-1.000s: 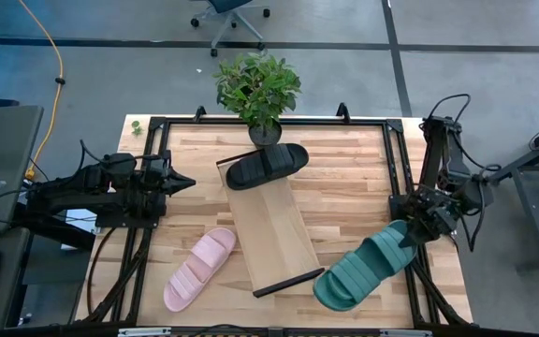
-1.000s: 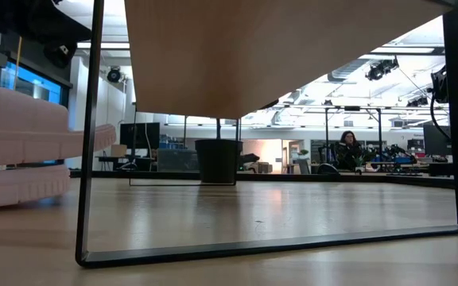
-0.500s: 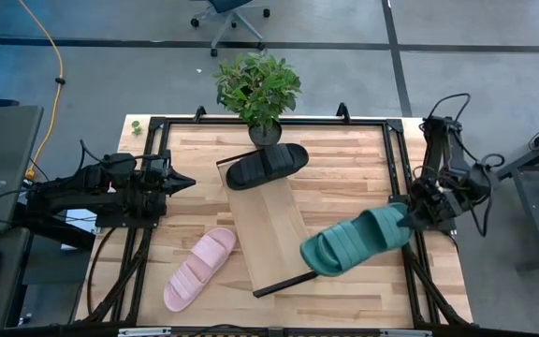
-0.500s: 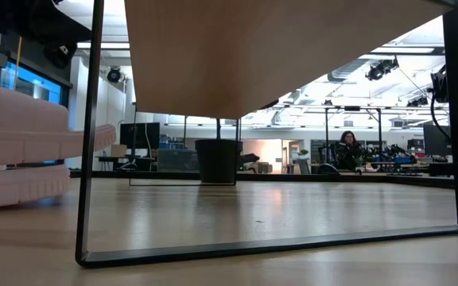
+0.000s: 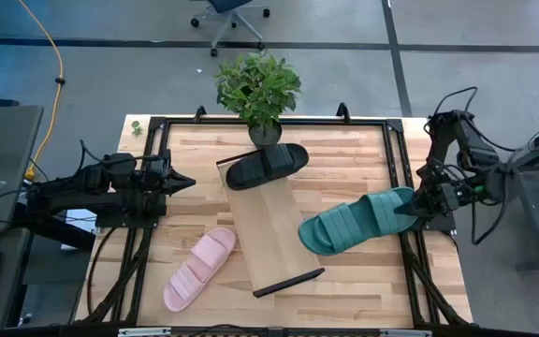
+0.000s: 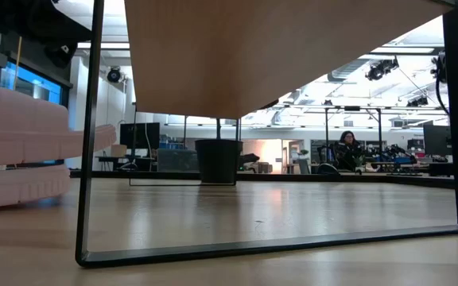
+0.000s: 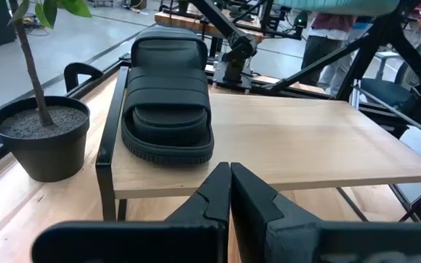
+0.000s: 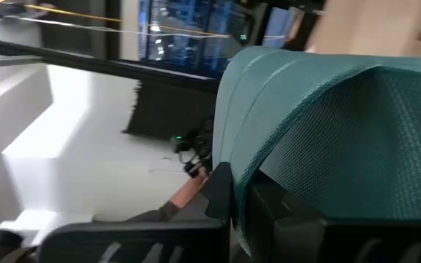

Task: Pick and place slides into the shelf
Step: Put the green slides on the shelf

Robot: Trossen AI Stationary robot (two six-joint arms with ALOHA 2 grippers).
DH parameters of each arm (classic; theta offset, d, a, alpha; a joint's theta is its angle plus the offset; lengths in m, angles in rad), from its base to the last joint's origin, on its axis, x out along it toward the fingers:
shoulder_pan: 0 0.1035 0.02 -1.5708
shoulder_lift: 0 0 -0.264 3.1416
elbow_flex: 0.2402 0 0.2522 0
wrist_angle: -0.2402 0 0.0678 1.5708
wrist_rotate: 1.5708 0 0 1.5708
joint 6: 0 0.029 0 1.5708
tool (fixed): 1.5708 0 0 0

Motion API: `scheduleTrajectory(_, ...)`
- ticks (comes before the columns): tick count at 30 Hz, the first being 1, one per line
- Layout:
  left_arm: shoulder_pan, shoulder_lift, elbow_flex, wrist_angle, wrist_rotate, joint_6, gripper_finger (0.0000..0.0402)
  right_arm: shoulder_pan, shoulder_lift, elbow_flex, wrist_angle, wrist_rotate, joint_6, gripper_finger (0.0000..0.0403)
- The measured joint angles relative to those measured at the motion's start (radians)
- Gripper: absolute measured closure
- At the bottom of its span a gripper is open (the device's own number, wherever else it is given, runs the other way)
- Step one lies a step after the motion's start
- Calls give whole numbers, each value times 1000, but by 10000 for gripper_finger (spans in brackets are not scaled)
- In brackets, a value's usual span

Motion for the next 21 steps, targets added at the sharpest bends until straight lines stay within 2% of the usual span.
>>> scheduleTrajectory(7,0,0,0,0,0,36,401,-106,96,22,-58,-82,108,400)
scheduleTrajectory(14,0,0,0,0,2,49,401,-273,172,22,-51,-275,108,401)
scheduleTrajectory(21,0,0,0,0,25,49,401,-462,231,21,49,-468,-20,401)
